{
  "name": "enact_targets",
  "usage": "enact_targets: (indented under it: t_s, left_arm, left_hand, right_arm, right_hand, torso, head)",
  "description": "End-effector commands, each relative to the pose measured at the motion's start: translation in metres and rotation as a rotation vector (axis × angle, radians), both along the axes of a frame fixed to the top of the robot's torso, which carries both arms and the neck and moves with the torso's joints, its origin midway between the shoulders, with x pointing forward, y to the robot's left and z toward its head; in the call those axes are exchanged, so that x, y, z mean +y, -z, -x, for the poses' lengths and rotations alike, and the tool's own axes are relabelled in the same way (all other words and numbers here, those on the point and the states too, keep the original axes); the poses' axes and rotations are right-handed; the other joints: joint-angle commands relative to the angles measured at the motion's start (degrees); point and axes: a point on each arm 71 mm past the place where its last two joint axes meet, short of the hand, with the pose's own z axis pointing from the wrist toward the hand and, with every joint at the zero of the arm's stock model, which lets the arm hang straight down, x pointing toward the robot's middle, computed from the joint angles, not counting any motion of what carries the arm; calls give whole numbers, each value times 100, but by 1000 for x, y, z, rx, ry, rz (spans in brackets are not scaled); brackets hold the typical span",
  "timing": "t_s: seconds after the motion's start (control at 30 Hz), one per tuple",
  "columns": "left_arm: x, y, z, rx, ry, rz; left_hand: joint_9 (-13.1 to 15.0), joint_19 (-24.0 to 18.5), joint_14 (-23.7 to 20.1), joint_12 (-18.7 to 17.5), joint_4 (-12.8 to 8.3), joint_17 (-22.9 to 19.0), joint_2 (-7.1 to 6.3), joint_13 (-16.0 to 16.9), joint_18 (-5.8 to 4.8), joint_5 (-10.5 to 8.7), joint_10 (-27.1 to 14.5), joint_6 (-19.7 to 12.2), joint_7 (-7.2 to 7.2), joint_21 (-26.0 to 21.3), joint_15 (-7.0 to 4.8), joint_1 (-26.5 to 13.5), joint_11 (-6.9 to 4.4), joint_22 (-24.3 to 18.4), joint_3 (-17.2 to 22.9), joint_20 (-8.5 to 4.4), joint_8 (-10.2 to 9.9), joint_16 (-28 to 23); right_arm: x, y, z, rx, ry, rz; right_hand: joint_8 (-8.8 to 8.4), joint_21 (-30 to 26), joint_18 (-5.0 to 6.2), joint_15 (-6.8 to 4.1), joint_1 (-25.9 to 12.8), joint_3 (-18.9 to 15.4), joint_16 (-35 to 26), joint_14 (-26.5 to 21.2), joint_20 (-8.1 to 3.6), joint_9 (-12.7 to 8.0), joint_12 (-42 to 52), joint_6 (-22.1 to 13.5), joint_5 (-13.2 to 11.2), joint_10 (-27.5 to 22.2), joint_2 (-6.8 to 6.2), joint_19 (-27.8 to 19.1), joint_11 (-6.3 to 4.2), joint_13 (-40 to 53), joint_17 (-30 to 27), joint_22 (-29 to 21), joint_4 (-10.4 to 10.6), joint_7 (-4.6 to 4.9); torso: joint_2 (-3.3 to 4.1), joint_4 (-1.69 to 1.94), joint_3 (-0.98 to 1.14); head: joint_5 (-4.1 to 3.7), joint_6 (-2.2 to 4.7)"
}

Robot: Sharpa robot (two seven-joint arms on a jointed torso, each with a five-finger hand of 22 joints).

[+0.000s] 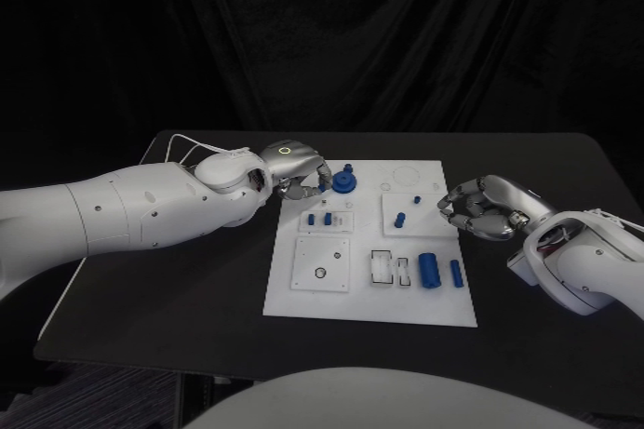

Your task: Assemble the parts on the task board

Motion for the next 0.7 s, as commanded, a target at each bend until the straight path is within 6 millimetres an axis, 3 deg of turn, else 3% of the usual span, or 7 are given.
enact_targets:
  t_s: [0.03, 0.7]
  left_arm:
    - [-2, 5, 0, 27, 7, -17]
    - [-6, 18, 1, 79, -4, -47]
  left_hand:
    - [-7, -43, -41, -7, -19, -6, 22, -9, -29, 22, 25, -3, 8, -31, 4, -8, 10, 502, -26, -17, -32, -37]
    - [-31, -56, -59, -62, -5, -46, 16, -36, -23, -14, 3, -49, 15, -78, 15, -42, 25, 499, -29, -9, -76, -62]
  right_arm:
    - [0, 1, 0, 5, 1, 3]
    - [1, 1, 0, 6, -3, 3]
  right_hand:
    - [13, -36, -13, -18, -27, 39, -37, 447, -24, 7, -25, 26, 30, 242, 7, 86, -8, 1086, 854, 850, -2, -16]
    - [14, -42, -12, -19, -26, 41, -39, 447, -24, 7, -30, 26, 30, 230, 8, 84, -8, 1073, 853, 847, -3, -17]
  torso:
    - [-1, -7, 3]
    - [-6, -2, 2]
  head:
    - [-8, 0]
    - [-35, 0]
